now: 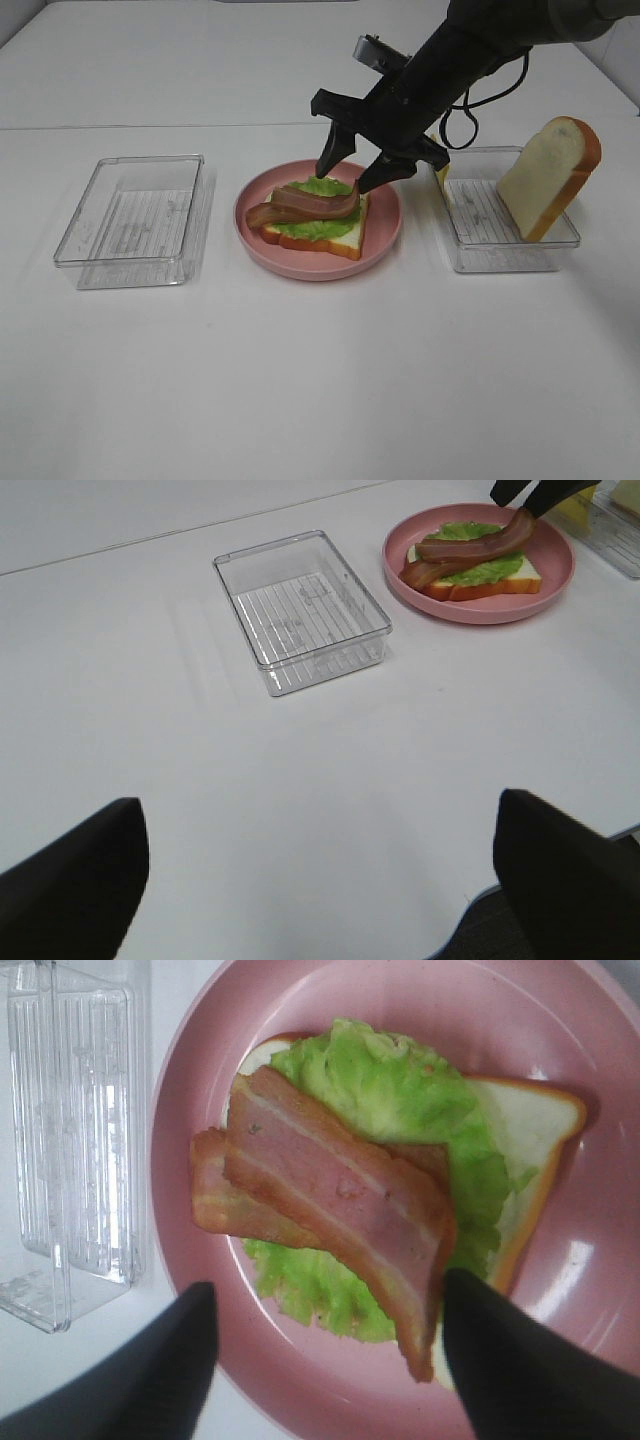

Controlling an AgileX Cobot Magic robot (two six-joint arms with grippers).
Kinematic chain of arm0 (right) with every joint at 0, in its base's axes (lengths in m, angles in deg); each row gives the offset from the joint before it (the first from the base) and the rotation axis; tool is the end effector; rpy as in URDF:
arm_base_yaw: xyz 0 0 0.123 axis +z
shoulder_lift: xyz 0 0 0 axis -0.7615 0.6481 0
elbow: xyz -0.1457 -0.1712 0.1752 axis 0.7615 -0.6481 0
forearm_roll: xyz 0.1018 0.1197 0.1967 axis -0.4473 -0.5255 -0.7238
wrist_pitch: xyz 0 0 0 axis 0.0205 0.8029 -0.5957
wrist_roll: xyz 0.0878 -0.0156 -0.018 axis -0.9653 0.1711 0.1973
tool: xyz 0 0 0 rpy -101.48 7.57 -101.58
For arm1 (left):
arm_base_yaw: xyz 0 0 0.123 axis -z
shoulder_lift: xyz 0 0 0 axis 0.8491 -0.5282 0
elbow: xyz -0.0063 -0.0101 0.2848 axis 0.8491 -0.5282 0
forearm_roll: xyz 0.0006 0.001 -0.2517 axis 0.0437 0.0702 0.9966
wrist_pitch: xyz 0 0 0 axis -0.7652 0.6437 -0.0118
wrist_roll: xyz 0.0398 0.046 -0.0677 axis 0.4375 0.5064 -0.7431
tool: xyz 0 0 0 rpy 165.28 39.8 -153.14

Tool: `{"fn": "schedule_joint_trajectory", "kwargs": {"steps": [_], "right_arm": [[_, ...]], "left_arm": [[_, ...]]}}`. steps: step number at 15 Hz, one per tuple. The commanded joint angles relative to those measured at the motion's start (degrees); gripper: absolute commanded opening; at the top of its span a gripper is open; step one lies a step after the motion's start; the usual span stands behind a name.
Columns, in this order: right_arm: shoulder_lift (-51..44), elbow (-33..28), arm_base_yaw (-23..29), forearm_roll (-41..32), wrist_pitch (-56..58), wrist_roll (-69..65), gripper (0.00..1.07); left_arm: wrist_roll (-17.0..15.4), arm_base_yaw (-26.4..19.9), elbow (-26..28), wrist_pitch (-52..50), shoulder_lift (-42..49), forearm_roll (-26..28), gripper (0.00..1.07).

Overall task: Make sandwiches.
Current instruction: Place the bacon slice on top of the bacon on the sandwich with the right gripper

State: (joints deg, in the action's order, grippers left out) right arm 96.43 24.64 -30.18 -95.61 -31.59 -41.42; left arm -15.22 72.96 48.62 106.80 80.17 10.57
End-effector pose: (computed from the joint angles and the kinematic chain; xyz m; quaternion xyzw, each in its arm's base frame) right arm 0.4286 0.1925 0.1637 -0.0161 0.9557 0.2727 0.1091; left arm -0.0062 -0.0017 0.2785 0.1305 0.8380 -0.0762 0.5243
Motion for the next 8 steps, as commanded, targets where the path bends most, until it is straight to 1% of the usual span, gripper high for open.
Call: {"fn": "schedule_joint_trajectory", "kwargs": {"steps": [1, 5, 6, 8], "right_arm": [[-1.0, 0.3, -0.1, 0.7, 2.7, 0.9, 0.82], [-5.2, 0.3, -0.1, 7.0, 5.4, 0.6, 0.82], [-6.5, 0.3, -0.1, 9.6, 6.1, -0.2, 0.82], [-9.1, 0.3, -0.2, 17.3, 7.7, -4.2, 0.81]], "left_arm": [[0.1, -0.2, -0.1, -0.5, 1.2, 0.3, 0.89], [0.1, -0.2, -0.1, -0.5, 1.2, 0.3, 0.89], [0.1, -0.2, -0.1, -0.5, 1.2, 0.3, 0.89], [0.1, -0.2, -0.1, -0.5, 1.2, 0.3, 0.89]]}}
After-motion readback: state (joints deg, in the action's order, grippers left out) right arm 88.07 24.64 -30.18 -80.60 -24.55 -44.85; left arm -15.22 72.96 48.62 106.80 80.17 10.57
